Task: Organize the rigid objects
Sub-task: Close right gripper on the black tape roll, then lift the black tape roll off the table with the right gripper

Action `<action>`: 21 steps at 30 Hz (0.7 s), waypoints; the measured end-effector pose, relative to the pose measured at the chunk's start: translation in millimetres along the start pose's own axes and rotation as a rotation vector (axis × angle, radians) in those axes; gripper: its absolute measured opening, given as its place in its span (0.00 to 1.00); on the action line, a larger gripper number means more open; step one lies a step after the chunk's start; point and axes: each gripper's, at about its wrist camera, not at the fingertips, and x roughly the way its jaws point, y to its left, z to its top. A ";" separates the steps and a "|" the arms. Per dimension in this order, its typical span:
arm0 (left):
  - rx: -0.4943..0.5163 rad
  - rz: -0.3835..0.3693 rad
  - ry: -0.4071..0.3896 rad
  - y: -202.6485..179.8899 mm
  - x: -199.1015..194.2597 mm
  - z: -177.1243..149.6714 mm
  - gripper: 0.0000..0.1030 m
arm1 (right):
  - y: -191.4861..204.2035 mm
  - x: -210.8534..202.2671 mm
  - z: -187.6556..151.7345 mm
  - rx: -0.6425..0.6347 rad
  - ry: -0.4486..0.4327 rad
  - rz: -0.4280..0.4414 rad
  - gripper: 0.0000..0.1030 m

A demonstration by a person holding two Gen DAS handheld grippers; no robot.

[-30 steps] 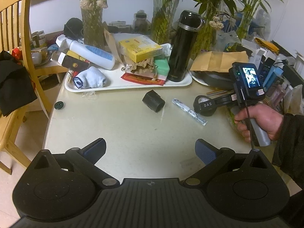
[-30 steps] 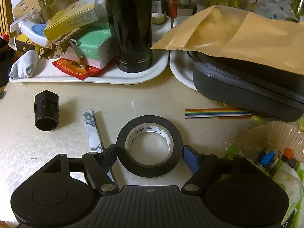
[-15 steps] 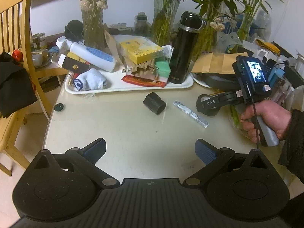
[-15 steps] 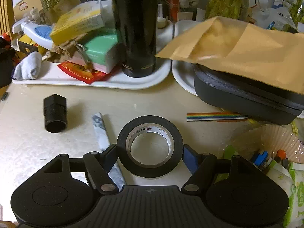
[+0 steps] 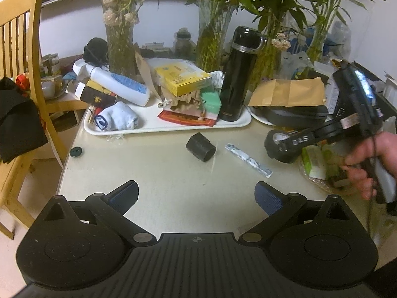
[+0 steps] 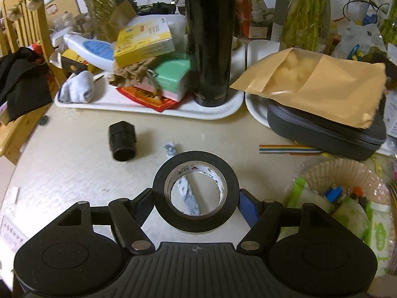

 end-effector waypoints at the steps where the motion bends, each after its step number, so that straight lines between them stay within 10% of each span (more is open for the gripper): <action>1: 0.005 0.001 -0.002 -0.8 0.0 -0.2 0.99 | 0.2 -6.4 -2.5 0.003 -0.001 0.006 0.72; 21: -0.009 0.015 -0.007 -0.6 2.6 -1.4 0.99 | 13.2 -91.0 -69.9 -0.001 -0.045 0.056 0.73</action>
